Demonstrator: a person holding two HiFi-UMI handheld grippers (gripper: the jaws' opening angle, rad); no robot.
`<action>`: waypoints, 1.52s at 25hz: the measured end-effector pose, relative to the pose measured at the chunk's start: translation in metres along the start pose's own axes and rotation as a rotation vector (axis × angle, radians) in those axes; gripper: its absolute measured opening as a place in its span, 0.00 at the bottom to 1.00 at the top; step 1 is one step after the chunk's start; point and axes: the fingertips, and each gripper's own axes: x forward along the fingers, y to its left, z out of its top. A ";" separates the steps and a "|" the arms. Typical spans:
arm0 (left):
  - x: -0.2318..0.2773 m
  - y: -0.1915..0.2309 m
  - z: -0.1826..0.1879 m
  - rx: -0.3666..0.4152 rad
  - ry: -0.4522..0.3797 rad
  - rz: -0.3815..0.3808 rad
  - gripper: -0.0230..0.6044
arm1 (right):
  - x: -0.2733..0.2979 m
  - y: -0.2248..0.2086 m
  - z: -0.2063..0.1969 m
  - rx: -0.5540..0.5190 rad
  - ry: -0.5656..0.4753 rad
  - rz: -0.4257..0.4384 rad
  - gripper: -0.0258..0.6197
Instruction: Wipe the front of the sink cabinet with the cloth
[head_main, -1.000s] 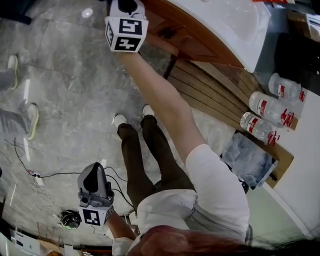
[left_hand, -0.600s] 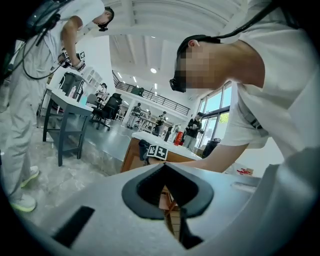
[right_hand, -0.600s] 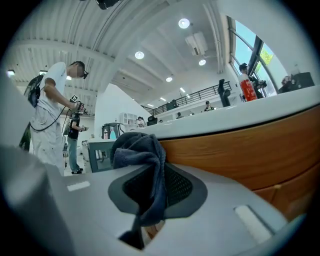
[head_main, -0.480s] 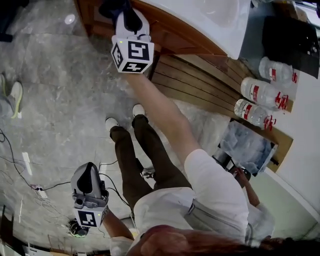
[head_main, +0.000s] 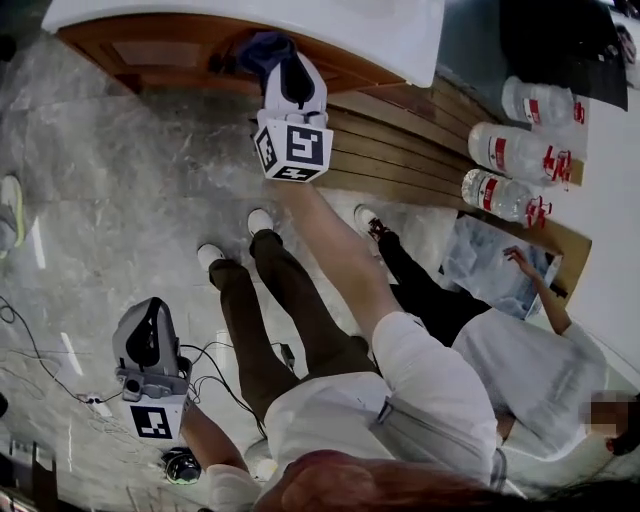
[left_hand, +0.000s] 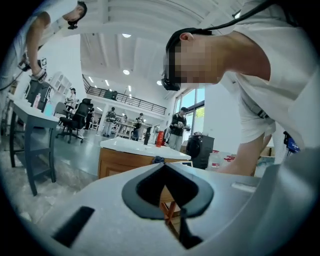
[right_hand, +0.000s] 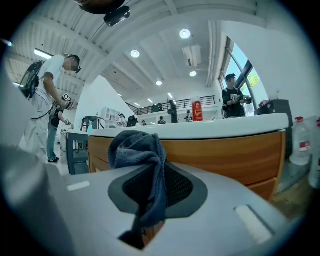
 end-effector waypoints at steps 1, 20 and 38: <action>0.010 -0.001 0.000 0.017 -0.002 -0.015 0.04 | -0.006 -0.013 -0.002 0.000 0.002 -0.014 0.13; 0.087 -0.060 0.000 0.064 -0.036 -0.141 0.04 | -0.101 -0.192 0.004 0.022 0.018 -0.236 0.13; -0.013 0.026 -0.034 -0.008 -0.019 0.109 0.04 | 0.048 0.218 -0.082 0.033 0.136 0.445 0.13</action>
